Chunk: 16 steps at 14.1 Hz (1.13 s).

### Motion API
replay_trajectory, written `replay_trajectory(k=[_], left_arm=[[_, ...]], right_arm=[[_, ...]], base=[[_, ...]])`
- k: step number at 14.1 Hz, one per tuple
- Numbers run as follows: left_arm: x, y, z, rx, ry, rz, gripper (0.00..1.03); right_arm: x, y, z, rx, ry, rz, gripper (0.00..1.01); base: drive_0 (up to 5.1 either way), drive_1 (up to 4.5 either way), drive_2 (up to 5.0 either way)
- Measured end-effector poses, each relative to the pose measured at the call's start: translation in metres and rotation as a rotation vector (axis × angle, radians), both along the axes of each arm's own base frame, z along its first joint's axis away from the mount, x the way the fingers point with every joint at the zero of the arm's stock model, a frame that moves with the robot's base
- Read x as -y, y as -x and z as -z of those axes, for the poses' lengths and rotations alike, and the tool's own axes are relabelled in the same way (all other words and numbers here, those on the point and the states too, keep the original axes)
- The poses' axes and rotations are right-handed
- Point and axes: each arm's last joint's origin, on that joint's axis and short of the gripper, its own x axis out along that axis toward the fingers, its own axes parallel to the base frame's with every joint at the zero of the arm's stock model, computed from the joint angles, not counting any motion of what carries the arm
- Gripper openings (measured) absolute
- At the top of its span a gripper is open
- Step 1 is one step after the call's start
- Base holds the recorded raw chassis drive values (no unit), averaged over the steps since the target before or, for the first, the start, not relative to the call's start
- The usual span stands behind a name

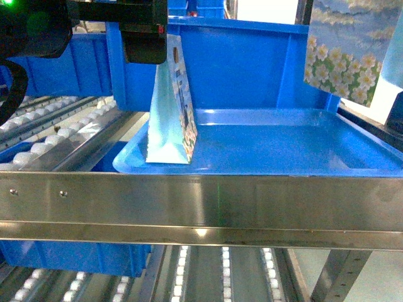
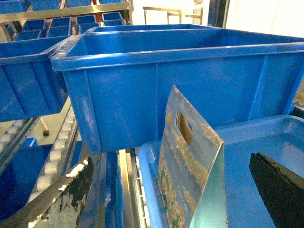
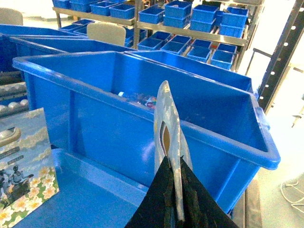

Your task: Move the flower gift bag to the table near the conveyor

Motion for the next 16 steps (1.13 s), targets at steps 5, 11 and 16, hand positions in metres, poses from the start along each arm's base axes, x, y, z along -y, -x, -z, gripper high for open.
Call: replay_trajectory(k=[5, 11, 16], left_arm=[[0.005, 0.000, 0.000, 0.014, 0.000, 0.007, 0.98], [0.064, -0.012, -0.020, 0.106, -0.085, 0.049, 0.98], [0.063, -0.016, -0.012, 0.092, -0.109, 0.022, 0.98]], right_arm=[[0.003, 0.003, -0.005, -0.012, -0.004, -0.005, 0.02], [0.003, 0.003, -0.005, -0.013, -0.004, -0.003, 0.02], [0.003, 0.003, -0.005, -0.012, -0.004, -0.004, 0.02]], base=[[0.0, 0.00, 0.0], [0.0, 0.00, 0.0], [0.0, 0.00, 0.0]])
